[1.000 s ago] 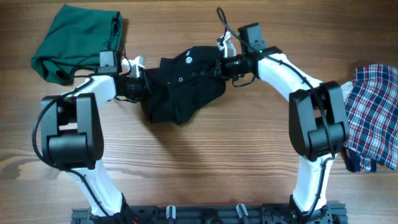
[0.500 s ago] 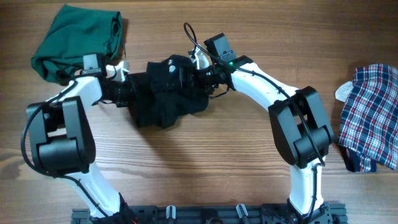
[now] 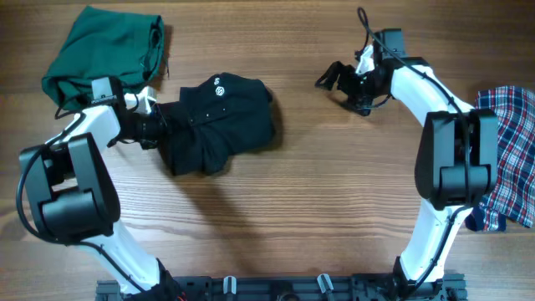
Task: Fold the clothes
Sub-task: 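Carry the black bundle with the left gripper to the top-left corner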
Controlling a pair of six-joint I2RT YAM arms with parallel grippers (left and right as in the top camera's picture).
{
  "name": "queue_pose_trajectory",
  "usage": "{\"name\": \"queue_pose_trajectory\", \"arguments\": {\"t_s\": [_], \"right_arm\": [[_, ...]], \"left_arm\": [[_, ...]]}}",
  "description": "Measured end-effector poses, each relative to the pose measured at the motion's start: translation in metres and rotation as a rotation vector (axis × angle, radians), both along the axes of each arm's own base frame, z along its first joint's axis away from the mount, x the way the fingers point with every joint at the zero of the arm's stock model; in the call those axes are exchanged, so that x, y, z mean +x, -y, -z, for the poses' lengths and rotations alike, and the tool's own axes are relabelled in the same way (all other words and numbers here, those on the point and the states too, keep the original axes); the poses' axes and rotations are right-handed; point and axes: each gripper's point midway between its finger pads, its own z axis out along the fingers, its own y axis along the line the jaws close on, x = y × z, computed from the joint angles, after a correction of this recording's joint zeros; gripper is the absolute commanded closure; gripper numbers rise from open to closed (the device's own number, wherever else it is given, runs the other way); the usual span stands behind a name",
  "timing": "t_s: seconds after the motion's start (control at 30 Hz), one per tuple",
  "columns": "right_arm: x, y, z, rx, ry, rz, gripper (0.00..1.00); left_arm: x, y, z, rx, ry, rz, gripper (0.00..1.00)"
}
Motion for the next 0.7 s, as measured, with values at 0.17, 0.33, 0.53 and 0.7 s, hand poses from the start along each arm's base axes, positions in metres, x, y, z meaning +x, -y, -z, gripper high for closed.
{"name": "queue_pose_trajectory", "arguments": {"t_s": [0.17,0.33,0.53,0.7], "right_arm": [[0.001,0.003,0.002,-0.025,0.005,0.005,0.00],[0.007,0.006,0.002,-0.048,0.030,0.012,0.00],[0.007,0.006,0.001,-0.050,0.034,0.009,0.00],[0.008,0.007,0.002,-0.054,0.035,0.010,0.00]], "left_arm": [[0.001,-0.007,-0.031,0.057,0.063,-0.008,0.96],[-0.001,-0.024,-0.069,0.195,0.134,-0.037,0.96],[0.008,-0.037,-0.072,0.285,0.194,-0.031,0.96],[0.034,-0.047,-0.084,0.338,0.320,-0.049,0.96]]}}
